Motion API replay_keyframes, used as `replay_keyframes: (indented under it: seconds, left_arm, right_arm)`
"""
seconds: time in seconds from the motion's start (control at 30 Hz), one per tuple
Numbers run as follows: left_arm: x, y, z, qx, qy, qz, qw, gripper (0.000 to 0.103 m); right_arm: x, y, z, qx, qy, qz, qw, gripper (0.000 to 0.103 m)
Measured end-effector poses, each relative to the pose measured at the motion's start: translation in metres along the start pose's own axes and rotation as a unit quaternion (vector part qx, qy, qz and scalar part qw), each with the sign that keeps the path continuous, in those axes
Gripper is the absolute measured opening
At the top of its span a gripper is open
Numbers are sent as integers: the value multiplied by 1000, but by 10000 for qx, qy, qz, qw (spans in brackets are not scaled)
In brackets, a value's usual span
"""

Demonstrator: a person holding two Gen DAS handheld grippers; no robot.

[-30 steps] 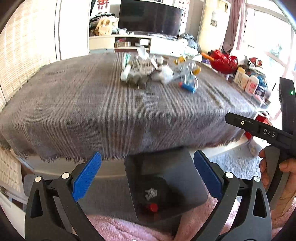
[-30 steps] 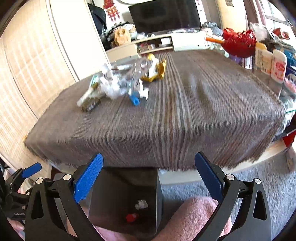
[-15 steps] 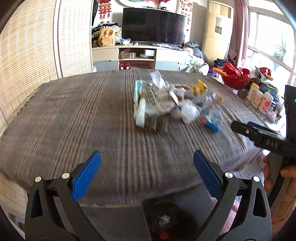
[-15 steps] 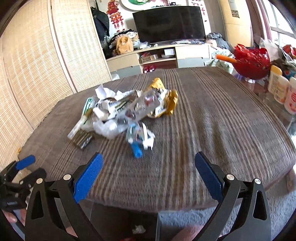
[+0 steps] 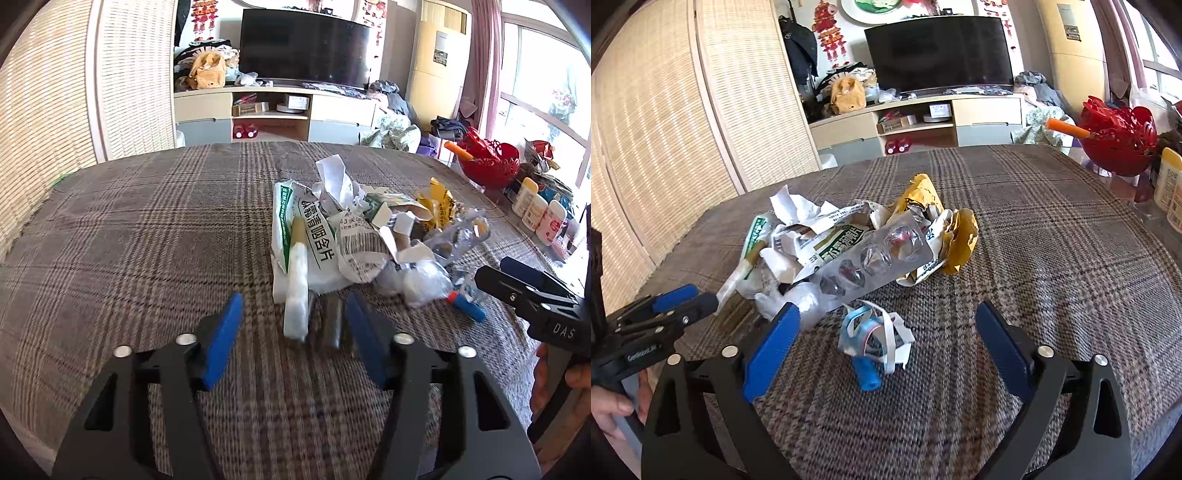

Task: Collect trash
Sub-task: 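Grasp the white marker with the left tool while the right tool grasps the blue-capped bottle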

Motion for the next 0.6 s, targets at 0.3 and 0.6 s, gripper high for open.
replay_keyframes:
  seconds: [0.3,0.6]
  left_arm:
    - [22,-4,2,124,161,-43,9998,19]
    - [23,-11,1,283,146,14,9995,12]
  right_arm:
    - [18,2,-3,-117,175,86,9997,48]
    - [23,8,-8,-178,251,144,9994,24]
Point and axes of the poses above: each gripper's, at about its wrist camera, not at the fingertips, and x roughly the way its jaws point, y to its left, z to its top, the point moved 10 cm from there along x, roughly the way its jaws point, and after that the axes turned 4 degrees about z, right-handed, at the moved point
